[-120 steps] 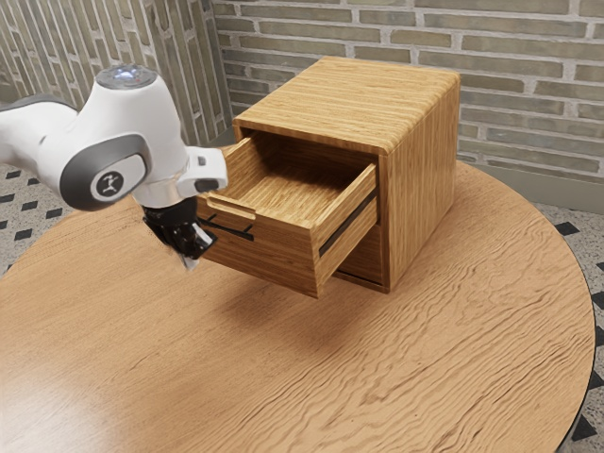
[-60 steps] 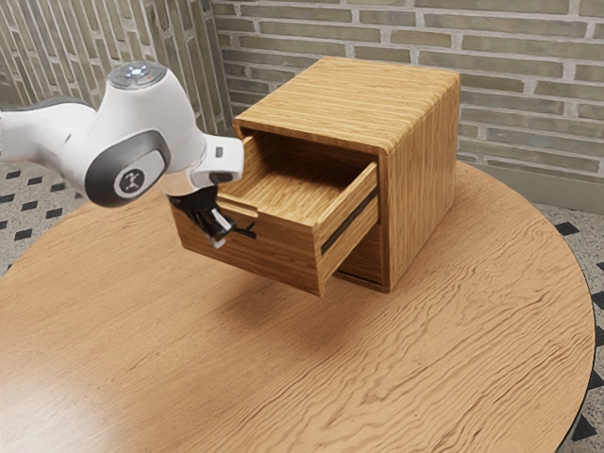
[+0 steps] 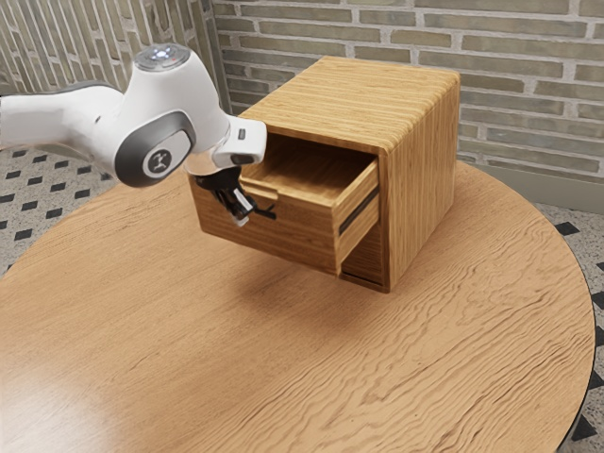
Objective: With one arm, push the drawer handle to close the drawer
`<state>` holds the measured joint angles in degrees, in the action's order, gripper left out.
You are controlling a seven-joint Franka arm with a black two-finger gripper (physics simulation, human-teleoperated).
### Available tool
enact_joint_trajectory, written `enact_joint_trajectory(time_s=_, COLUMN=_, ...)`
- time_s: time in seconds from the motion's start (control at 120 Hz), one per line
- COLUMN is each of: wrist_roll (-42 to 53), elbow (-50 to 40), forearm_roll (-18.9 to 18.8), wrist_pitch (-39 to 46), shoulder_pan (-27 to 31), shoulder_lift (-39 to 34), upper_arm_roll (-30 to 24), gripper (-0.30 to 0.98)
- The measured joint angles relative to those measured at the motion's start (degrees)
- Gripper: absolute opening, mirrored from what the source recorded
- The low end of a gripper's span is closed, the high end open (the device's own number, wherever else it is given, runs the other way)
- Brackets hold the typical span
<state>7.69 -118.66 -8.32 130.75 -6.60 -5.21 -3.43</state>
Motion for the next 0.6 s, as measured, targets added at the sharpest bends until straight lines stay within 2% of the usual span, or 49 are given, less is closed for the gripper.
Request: enact_joint_trajectory(time_s=0.6, wrist_roll=3.55, elbow=14.28, forearm_roll=-0.01, wrist_pitch=-0.7, shoulder_pan=0.11, shoulder_lift=12.23, upper_arm_roll=0.27, gripper=-0.09)
